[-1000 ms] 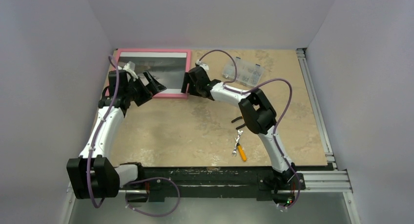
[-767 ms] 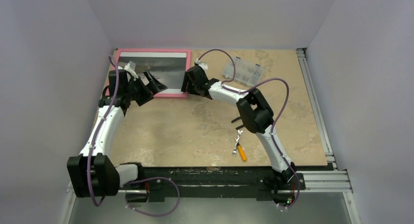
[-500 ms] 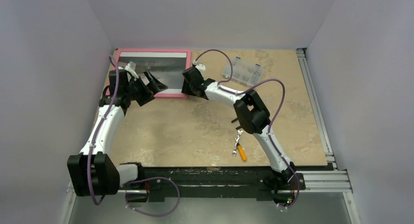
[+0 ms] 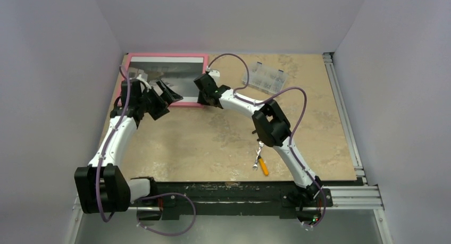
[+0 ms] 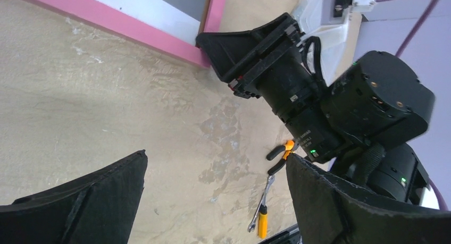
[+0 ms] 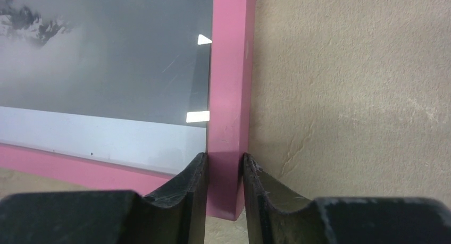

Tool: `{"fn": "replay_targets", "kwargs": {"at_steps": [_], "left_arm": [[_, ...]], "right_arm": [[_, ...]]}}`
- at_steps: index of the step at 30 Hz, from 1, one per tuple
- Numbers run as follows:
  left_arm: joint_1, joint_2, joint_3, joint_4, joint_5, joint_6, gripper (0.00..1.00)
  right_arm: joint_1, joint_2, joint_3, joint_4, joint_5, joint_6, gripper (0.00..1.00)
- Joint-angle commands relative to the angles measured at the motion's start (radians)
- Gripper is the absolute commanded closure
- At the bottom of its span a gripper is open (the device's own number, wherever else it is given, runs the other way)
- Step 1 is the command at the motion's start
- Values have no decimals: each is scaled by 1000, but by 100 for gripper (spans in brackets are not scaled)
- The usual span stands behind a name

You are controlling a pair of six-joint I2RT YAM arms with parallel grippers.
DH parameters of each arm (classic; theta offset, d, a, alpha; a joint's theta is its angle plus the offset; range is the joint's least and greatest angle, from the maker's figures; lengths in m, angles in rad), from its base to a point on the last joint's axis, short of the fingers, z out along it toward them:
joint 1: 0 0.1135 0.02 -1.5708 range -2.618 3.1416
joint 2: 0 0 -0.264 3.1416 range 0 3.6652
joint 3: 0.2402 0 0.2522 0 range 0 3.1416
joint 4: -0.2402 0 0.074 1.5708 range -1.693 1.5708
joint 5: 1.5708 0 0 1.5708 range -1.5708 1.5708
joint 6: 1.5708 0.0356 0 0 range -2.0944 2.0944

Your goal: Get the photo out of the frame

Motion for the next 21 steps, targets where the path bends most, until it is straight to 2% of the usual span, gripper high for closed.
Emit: {"fn": "replay_targets", "kwargs": {"at_steps": [1, 2, 4, 6, 11, 21], "left_arm": [[7, -50, -106, 48, -22, -91, 1], [8, -82, -157, 72, -24, -123, 1], [4, -163, -268, 129, -42, -192, 0], [4, -240, -354, 147, -75, -252, 0], [5, -357, -463, 180, -112, -341, 0], [4, -380, -628, 375, -83, -519, 0]], "right_arm": [[6, 4, 23, -136, 30, -31, 86], [7, -10, 17, -145, 23, -29, 93], [8, -57, -25, -125, 2, -23, 100], [8, -111, -72, -108, -31, -1, 100], [8, -208, -120, -138, -106, 43, 100], [7, -396, -402, 17, -333, 242, 100]]}}
